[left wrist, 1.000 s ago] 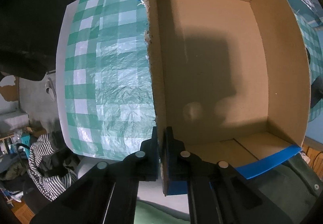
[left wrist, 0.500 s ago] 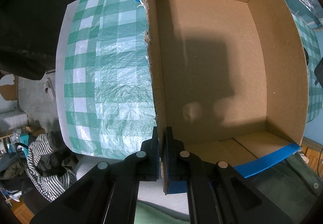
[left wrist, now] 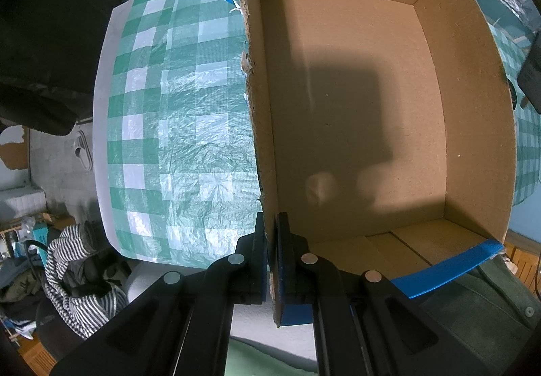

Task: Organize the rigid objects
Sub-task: 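Lift the black charger with the right gripper and carry it over the box, then open the right gripper to drop the black charger into the box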

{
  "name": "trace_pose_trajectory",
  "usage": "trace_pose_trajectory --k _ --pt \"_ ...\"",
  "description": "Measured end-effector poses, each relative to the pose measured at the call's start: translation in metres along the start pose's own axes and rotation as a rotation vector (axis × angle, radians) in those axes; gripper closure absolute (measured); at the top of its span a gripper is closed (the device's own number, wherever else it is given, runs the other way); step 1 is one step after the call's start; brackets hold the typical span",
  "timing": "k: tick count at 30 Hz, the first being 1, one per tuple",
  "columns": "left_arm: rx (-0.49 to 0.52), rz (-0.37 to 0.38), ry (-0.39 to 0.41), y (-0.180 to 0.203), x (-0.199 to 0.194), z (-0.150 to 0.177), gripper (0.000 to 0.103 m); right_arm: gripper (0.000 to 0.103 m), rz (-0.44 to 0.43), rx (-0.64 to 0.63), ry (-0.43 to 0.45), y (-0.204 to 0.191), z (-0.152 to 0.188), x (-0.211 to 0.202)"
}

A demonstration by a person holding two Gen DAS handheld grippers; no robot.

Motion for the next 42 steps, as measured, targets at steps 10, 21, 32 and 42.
trace_pose_trajectory --k 10,21,32,42 --pt "0.005 -0.001 0.002 0.0 0.0 0.0 0.099 0.066 -0.014 -0.07 -0.037 -0.036 -0.021 0.024" --pt "0.008 -0.001 -0.006 0.0 0.0 0.003 0.099 0.066 -0.002 -0.097 -0.11 -0.045 -0.024 0.061" --pt "0.002 -0.008 -0.022 -0.003 0.001 0.009 0.098 0.066 -0.009 -0.064 -0.152 -0.034 -0.022 0.078" --pt "0.005 -0.027 -0.017 -0.007 0.001 0.004 0.094 0.069 0.012 -0.031 -0.161 -0.026 -0.018 0.085"
Point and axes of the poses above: each gripper's, at about its wrist camera, not at the fingertips, and x roughly the way its jaws point, y to its right, z to its underside, the point moved 10 cm from there along x, roughly the way its jaws point, and after that the axes turned 11 degrees about -y, right-handed, at the moved point
